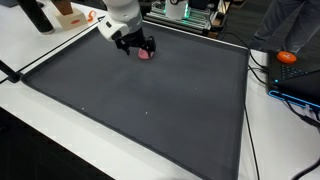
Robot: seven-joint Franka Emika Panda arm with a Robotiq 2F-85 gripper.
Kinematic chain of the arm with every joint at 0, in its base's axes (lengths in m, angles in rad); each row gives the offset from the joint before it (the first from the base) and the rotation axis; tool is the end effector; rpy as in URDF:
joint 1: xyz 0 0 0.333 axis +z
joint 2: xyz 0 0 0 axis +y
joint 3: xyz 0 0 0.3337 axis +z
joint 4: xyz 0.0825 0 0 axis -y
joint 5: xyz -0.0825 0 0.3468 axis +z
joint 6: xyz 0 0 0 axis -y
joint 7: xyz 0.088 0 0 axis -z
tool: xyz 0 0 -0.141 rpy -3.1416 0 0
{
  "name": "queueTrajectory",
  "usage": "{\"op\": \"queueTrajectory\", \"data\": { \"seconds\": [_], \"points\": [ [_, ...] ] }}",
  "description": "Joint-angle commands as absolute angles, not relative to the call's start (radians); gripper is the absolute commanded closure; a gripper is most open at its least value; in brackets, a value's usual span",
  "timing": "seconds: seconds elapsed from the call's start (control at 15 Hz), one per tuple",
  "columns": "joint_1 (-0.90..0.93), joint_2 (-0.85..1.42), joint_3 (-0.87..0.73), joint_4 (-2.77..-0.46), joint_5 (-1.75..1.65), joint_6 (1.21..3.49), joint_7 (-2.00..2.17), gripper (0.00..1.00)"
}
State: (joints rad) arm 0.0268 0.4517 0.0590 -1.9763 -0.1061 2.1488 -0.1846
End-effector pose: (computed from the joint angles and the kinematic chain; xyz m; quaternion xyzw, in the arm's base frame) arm 0.5540 0.0396 0.2297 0.9759 0.1668 -0.1394 0.0200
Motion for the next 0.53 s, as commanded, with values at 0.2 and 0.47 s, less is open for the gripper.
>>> {"op": "queueTrajectory", "data": {
  "seconds": [0.2, 0.47],
  "points": [
    [-0.024, 0.483, 0.023, -1.929, 0.047, 2.078, -0.036, 0.00],
    [-0.054, 0.474, 0.005, -1.935, 0.152, 2.057, 0.044, 0.00]
  ]
}}
